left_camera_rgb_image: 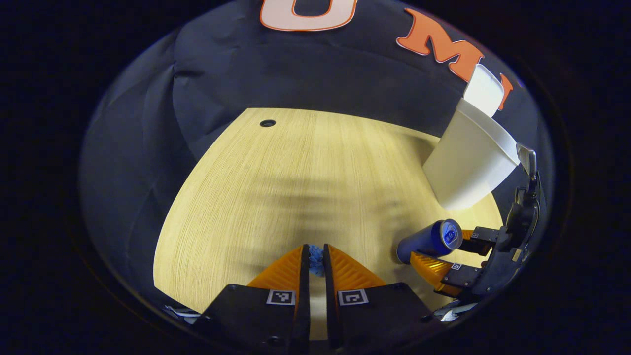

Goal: Press the lid of the desktop garbage bin to open it, pick up the crumpled paper on the desktop and throw it into the bin, then pick up the pop can on the desktop and drop it into the bin, and finally close the garbage bin lid.

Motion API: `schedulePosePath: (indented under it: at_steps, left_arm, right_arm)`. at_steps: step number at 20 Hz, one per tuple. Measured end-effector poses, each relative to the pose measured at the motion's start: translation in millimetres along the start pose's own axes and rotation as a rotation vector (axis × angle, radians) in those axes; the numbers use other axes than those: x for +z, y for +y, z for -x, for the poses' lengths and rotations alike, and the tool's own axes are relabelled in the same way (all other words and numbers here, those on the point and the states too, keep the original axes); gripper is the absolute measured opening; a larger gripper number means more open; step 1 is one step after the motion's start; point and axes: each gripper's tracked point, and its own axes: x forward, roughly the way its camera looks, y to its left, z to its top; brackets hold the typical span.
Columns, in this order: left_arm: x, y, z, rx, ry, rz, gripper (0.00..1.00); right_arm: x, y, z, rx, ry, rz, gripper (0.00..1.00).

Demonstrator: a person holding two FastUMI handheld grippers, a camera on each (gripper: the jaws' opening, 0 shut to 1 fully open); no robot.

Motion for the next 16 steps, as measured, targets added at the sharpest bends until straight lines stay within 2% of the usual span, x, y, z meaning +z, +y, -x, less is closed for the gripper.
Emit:
schedulePosePath:
  at_steps: [10, 16]
  left_arm:
    - [45.0, -65.5, -32.5, -0.139, -0.082, -0.104, 0.18]
    - [64.5, -116.3, -21.3, -0.218, -0.142, -0.213, 0.18]
  right_arm:
    - [2.9, -3.2, -2.0, -0.094, -0.052, -0.052, 0.81]
    - [-1.3, -11.1, 10.7, -0.156, -0.069, -0.108, 0.81]
